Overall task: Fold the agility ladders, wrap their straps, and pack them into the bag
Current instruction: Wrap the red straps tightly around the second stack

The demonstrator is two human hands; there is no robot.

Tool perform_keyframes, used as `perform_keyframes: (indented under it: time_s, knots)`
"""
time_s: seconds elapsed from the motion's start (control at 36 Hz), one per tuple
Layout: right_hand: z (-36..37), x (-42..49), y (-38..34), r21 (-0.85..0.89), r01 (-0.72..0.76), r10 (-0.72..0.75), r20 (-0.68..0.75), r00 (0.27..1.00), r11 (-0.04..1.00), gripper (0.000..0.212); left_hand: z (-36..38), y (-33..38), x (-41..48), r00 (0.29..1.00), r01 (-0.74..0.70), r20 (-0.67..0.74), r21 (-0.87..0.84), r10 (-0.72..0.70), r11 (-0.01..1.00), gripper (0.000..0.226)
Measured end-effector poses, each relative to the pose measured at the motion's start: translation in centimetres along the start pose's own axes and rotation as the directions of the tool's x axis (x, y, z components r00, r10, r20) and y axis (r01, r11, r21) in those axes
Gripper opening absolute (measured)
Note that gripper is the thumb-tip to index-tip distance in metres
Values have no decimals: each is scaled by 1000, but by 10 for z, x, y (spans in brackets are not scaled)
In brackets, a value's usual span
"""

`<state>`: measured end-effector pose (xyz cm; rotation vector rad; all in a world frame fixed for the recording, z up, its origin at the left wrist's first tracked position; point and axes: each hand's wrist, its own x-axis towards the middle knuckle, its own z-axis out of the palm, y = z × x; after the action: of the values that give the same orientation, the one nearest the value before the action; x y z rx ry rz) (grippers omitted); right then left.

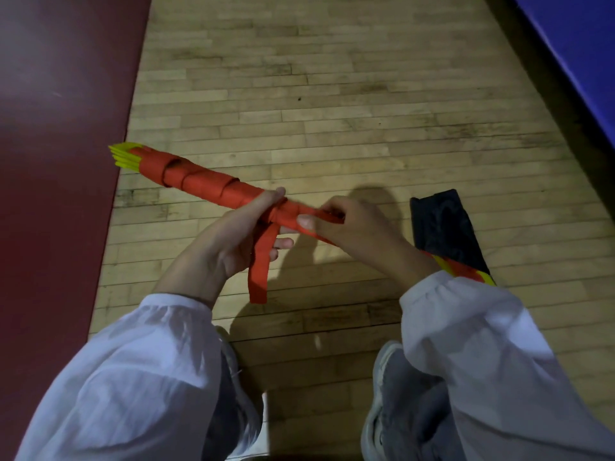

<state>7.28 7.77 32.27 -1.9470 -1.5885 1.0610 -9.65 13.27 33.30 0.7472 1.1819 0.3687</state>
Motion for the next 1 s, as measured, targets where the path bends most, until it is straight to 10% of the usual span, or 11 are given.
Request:
perform_keyframes:
  time_s: [0.42, 0.53, 0.72, 1.0]
  knots:
    - [-15, 1, -1, 174, -118, 87, 175, 981, 978, 34, -1, 4, -5, 998, -19, 53, -128, 26, 992, 15]
    - [-16, 2, 2, 249, -210, 155, 223, 962, 945, 63, 2, 5, -6, 992, -27, 121, -85, 38, 996, 16]
    - [-13, 6, 1, 339, -167, 135, 116, 984, 926, 18, 0, 7, -5, 988, 20, 154, -130, 1, 991, 16]
    - [0, 5, -2, 192, -53, 86, -169, 982, 980, 22, 5, -1, 1, 994, 21, 112, -66, -13, 998, 31]
